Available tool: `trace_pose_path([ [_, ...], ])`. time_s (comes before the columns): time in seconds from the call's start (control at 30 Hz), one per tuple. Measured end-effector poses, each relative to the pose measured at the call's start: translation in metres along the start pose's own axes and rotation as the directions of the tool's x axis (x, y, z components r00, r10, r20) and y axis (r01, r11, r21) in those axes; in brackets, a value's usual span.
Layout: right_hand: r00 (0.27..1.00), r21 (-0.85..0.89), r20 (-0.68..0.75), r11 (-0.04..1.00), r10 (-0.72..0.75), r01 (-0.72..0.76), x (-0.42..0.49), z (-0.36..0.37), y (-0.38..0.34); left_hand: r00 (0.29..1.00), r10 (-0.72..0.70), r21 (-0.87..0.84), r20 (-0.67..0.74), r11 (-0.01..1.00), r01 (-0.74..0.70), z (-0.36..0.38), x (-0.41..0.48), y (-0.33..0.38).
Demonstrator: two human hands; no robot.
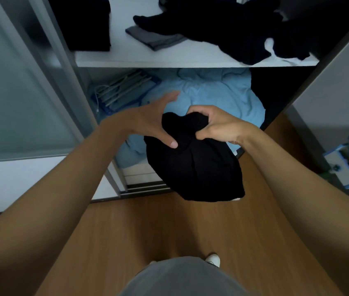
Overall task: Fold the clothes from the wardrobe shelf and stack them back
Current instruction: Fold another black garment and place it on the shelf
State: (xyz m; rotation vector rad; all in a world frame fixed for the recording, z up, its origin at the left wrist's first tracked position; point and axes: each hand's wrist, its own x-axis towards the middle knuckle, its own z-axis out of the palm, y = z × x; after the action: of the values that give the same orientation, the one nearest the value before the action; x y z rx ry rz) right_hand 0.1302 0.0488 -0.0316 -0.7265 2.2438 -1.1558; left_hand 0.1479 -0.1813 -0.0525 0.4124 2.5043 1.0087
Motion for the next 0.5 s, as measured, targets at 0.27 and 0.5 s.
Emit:
trace_pose_path([
  [0.27,0.938,-0.116,-0.346,0.993,-0.005,-0.038,0.031,0.013,0.003,0.989,-0.005,-0.001,-0.147,1.000,0.005,0.012,0.004,-0.009],
  [0.5,0.692,0.645,-0.247,0.648,0.679,-0.405,0.015,0.059,0.034,0.846,-0.064,0.012,-0.529,0.996,0.083,-0.014,-0.003,-0.008],
])
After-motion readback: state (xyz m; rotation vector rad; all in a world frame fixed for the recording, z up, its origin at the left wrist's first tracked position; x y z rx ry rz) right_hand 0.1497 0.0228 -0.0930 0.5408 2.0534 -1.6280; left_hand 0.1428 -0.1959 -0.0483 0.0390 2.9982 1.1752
